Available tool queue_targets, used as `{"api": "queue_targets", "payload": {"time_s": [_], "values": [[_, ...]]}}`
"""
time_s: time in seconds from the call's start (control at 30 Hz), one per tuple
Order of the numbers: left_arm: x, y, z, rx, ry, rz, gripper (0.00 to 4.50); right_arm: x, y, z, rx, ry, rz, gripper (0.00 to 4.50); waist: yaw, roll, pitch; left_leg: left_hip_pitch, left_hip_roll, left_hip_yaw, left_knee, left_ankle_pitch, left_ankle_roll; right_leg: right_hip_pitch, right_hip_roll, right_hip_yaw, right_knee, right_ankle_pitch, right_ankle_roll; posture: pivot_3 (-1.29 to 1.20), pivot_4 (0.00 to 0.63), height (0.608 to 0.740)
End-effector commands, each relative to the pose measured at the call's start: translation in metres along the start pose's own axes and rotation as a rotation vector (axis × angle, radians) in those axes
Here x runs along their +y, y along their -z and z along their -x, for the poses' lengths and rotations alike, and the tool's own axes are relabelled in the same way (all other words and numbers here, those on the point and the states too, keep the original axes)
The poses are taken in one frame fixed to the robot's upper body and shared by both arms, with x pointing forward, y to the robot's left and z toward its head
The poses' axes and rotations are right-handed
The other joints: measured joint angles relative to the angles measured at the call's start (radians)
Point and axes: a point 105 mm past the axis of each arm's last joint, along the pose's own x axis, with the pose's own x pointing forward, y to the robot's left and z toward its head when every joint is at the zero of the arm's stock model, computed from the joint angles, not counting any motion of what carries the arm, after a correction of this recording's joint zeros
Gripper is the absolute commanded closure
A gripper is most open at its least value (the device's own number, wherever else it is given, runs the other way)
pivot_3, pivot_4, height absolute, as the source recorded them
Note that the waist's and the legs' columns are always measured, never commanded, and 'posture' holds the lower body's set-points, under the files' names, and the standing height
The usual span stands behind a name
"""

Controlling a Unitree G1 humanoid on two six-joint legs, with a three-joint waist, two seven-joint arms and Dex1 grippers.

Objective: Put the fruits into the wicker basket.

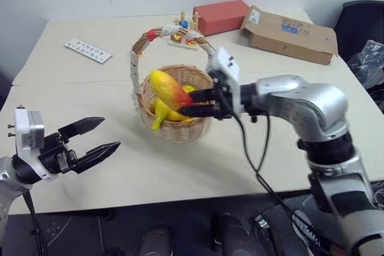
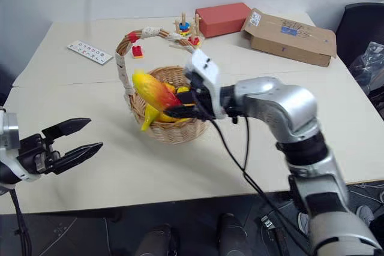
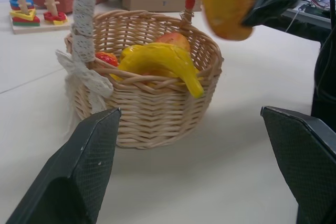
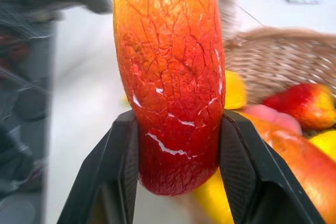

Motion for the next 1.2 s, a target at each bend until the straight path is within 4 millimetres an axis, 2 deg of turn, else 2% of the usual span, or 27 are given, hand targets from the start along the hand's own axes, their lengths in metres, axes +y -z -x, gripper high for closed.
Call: {"api": "queue_targets", "payload": {"time_s": [0.03,0.1,0.23,0.27,0.4,0.5,0.57,0.7,0.8,0.87,1.03,1.2], "values": [[-0.001,-0.005,-0.001,-0.016,-0.001,-0.025,0.00,-0.027,-0.011,0.000,-0.037,0.202,0.020,2.07,-0.002,-0.002,-0.001,-0.007,-0.001,0.001,0.002,0.000,0.001,-0.004,0.000,0.000,0.000,0.000,0.001,0.00,0.150,0.740],[-0.001,-0.006,-0.001,-0.018,-0.002,-0.026,0.00,-0.027,-0.014,-0.001,-0.056,0.203,0.011,1.58,-0.004,-0.002,-0.001,-0.010,-0.002,0.003,0.002,-0.001,0.002,-0.007,0.000,0.000,-0.001,0.001,0.002,0.00,0.150,0.740],[0.000,-0.008,-0.001,-0.024,-0.007,-0.029,0.00,-0.021,-0.022,0.010,-0.115,0.145,0.000,0.17,-0.004,-0.002,-0.001,-0.011,-0.001,0.004,0.001,-0.001,0.003,-0.007,0.002,-0.002,-0.004,0.001,0.002,0.00,0.150,0.740],[0.000,-0.008,-0.002,-0.025,-0.007,-0.030,0.00,-0.015,-0.023,0.018,-0.144,0.092,0.011,0.04,-0.004,-0.002,-0.001,-0.011,-0.001,0.004,0.001,-0.001,0.003,-0.007,0.002,-0.002,-0.004,0.001,0.002,0.00,0.150,0.740],[0.000,-0.009,-0.001,-0.026,-0.009,-0.030,0.00,0.008,-0.022,0.052,-0.263,-0.096,0.082,0.04,0.001,-0.003,-0.001,-0.011,-0.001,0.003,0.001,-0.001,0.003,-0.006,0.002,-0.002,-0.005,0.002,0.004,0.00,0.150,0.740],[0.002,-0.009,0.000,-0.024,-0.010,-0.031,0.00,0.023,-0.008,0.082,-0.327,-0.263,0.092,0.04,0.000,-0.003,-0.001,-0.011,-0.001,0.003,0.002,-0.002,0.004,-0.005,0.002,-0.001,-0.006,0.003,0.005,0.00,0.150,0.740],[0.002,-0.009,0.000,-0.024,-0.010,-0.033,0.00,0.017,0.008,0.096,-0.316,-0.266,0.075,0.04,-0.001,-0.003,-0.001,-0.010,-0.001,0.004,0.002,-0.002,0.004,-0.005,0.002,-0.001,-0.006,0.003,0.005,0.00,0.150,0.740],[0.003,-0.011,-0.003,-0.029,0.004,-0.040,0.00,-0.042,0.034,0.110,-0.276,-0.049,0.208,0.04,-0.007,-0.003,-0.001,-0.005,0.000,0.009,0.002,0.000,0.005,-0.002,0.002,0.000,-0.007,0.004,0.007,0.00,0.150,0.740],[0.004,-0.013,-0.005,-0.032,0.017,-0.042,0.00,-0.077,0.030,0.102,-0.296,0.034,0.259,0.04,-0.010,-0.003,-0.001,-0.004,0.000,0.010,0.002,0.001,0.004,-0.002,0.002,0.001,-0.007,0.005,0.008,0.00,0.150,0.740],[0.004,-0.014,-0.007,-0.035,0.027,-0.045,0.00,-0.089,0.027,0.090,-0.290,0.036,0.263,0.04,-0.015,-0.002,-0.001,-0.004,0.000,0.011,0.002,0.002,0.003,-0.004,0.002,0.003,-0.005,0.005,0.008,0.00,0.150,0.740],[0.003,-0.016,-0.010,-0.040,0.037,-0.049,0.00,-0.096,0.010,0.052,-0.350,-0.020,0.230,0.04,-0.024,-0.002,-0.001,-0.007,0.001,0.011,0.000,0.003,0.002,-0.006,0.003,0.002,-0.005,0.005,0.007,0.00,0.150,0.740],[0.001,-0.016,-0.011,-0.046,0.035,-0.048,0.00,-0.106,0.006,0.025,-0.335,0.033,0.198,0.04,-0.029,-0.001,-0.001,-0.008,0.000,0.010,0.001,0.002,0.003,-0.006,0.001,0.002,-0.005,0.005,0.007,0.00,0.150,0.740]]}}
